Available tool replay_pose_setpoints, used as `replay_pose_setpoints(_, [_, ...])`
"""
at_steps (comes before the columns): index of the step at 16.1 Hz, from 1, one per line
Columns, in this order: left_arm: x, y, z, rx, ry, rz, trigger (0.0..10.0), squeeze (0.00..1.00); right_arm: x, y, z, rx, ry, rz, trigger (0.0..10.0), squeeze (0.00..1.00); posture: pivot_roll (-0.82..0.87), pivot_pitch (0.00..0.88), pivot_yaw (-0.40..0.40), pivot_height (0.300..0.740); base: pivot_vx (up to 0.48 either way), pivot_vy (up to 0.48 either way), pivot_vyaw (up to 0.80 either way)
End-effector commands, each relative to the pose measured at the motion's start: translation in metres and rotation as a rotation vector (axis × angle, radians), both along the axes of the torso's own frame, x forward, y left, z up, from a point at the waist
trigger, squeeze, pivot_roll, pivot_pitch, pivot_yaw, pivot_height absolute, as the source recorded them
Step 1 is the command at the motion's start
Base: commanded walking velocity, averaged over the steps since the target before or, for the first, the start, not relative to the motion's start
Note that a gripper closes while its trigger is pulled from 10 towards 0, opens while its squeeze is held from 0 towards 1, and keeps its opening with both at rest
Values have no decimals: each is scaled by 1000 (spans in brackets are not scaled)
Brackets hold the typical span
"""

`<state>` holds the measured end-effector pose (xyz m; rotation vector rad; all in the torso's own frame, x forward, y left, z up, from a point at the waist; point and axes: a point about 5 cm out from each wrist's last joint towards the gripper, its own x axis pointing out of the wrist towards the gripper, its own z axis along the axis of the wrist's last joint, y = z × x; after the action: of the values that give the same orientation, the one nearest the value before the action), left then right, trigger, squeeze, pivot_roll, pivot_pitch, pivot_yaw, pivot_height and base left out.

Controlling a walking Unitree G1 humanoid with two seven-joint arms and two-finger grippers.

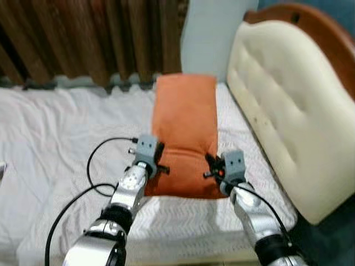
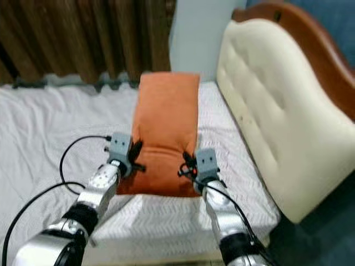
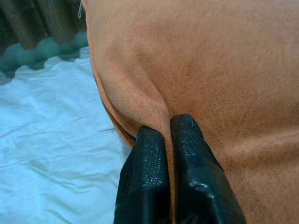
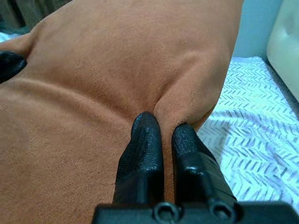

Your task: Clean up the room

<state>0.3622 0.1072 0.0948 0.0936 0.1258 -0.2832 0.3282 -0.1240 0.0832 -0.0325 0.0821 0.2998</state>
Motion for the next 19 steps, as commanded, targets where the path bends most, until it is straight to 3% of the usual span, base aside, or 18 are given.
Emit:
replay_pose_setpoints(1, [8, 6, 14, -8, -47, 49, 10000, 0, 2, -22, 4, -21, -23, -66, 10000, 0, -101, 39, 15, 740, 386, -281, 0])
replay_pose_setpoints(14, [5, -5, 10, 14, -30, -1, 10000, 0, -1, -21, -5, -66, 22, -32, 10000, 0, -109, 32, 15, 740, 369, -302, 0])
replay_pose_setpoints(19, [2, -8, -2, 12, 42, 12, 10000, 0, 11, -8, -18, -222, 143, 45, 10000, 0, -102, 95, 13, 740, 352, -322, 0])
